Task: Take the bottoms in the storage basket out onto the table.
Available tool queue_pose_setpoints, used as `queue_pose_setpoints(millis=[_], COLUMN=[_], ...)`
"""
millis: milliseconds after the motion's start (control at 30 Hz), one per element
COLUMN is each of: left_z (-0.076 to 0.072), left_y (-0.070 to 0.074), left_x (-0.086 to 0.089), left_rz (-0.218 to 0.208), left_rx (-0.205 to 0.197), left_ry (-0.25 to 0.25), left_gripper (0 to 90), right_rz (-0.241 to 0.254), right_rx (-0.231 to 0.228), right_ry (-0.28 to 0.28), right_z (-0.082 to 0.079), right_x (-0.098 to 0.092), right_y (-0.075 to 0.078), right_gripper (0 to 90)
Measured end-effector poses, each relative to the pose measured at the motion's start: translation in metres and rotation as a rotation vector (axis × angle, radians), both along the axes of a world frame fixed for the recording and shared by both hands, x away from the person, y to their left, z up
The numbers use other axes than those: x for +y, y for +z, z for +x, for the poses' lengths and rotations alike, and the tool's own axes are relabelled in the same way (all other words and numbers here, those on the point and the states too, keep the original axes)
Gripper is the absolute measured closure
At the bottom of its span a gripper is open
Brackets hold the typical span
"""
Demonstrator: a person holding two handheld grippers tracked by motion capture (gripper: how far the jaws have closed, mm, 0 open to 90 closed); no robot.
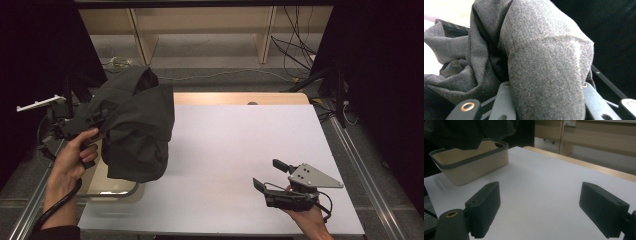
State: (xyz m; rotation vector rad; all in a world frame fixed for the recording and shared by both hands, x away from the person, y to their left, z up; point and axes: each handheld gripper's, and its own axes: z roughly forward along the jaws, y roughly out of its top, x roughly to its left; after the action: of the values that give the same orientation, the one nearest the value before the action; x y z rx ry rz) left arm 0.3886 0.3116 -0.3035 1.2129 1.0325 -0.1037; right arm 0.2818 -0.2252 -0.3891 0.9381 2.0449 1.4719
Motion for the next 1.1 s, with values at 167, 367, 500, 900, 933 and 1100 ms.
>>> queue_pose_setpoints(millis=[167,367,500,900,933,1100], left_z=[0.002,0.007,0.010,0.014,0.014,0.016], left_y=[0.000,-0.006,-0.009,-0.015,-0.015,-0.018], left_x=[-0.012,-0.026,-0.038,-0.076,-0.078,-0.090], left_rz=[-0.015,0.008,0.028,0.078,0.081,0.087], left_rx=[-0.001,0.016,0.031,0.047,0.047,0.052], left_ry=[-0.029,-0.042,-0.045,-0.093,-0.096,-0.113], left_gripper=[68.6,68.6,68.5,68.4,68.4,68.3], right_rz=[-0.002,-0.001,0.001,0.002,0.003,0.000], right_rx=[-0.001,0.003,0.006,0.012,0.011,0.012], right_ry=[-0.001,-0.003,-0.003,0.000,0.001,0.001], right_z=[0.000,0.000,0.001,0.001,0.001,0.001], right_x=[0.000,0.000,0.000,0.000,0.000,0.000], right_y=[0.000,-0.001,-0.001,-0.002,-0.002,-0.002], right_gripper=[17.8,17.8,17.8,17.8,17.8,17.8])
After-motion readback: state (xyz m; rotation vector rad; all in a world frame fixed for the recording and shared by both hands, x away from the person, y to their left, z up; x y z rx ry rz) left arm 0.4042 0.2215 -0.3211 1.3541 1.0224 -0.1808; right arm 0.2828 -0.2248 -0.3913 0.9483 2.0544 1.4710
